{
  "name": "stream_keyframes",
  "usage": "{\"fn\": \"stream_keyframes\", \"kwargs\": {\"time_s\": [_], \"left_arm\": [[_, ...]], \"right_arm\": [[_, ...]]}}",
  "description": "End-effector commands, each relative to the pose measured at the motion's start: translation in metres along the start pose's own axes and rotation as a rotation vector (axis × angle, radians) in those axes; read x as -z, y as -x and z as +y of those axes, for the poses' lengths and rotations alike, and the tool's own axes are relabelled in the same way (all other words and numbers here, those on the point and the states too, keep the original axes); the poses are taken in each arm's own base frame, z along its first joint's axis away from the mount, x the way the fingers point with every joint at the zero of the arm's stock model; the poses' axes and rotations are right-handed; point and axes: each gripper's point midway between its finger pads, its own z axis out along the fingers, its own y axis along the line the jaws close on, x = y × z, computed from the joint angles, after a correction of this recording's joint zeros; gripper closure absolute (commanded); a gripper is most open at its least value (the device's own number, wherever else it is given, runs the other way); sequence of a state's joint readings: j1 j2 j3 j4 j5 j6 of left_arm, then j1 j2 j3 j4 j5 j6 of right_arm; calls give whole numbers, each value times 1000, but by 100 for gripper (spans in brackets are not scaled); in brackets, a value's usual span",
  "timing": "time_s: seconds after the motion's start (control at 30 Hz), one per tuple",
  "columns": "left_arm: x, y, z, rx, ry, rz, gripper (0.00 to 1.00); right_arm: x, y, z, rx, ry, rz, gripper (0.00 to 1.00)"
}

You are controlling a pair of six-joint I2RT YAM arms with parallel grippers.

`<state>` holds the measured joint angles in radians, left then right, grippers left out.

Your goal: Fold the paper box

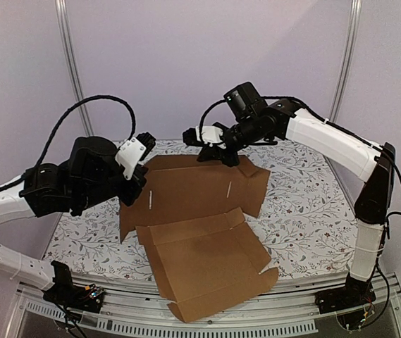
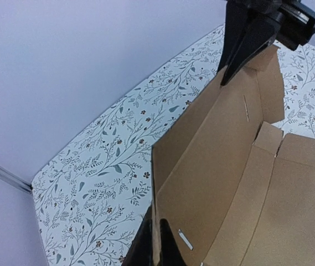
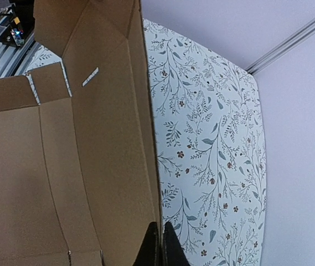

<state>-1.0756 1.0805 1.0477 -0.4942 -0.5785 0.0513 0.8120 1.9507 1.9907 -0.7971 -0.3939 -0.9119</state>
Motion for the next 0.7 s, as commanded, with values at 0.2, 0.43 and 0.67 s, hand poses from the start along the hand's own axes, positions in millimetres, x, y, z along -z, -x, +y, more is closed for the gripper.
{"fn": "stream_keyframes", "kwargs": {"time_s": [0.2, 0.43, 0.67], "left_arm": [[4, 2, 7, 48, 46, -37, 43], [12, 8, 14, 139, 37, -73, 16], [16, 18, 13, 351, -76, -152, 9]], "right_arm": [[9, 3, -19, -27, -131, 78, 100], [23, -11, -37, -143, -261, 162, 100], [21, -34, -32, -230, -333, 227, 100]]}}
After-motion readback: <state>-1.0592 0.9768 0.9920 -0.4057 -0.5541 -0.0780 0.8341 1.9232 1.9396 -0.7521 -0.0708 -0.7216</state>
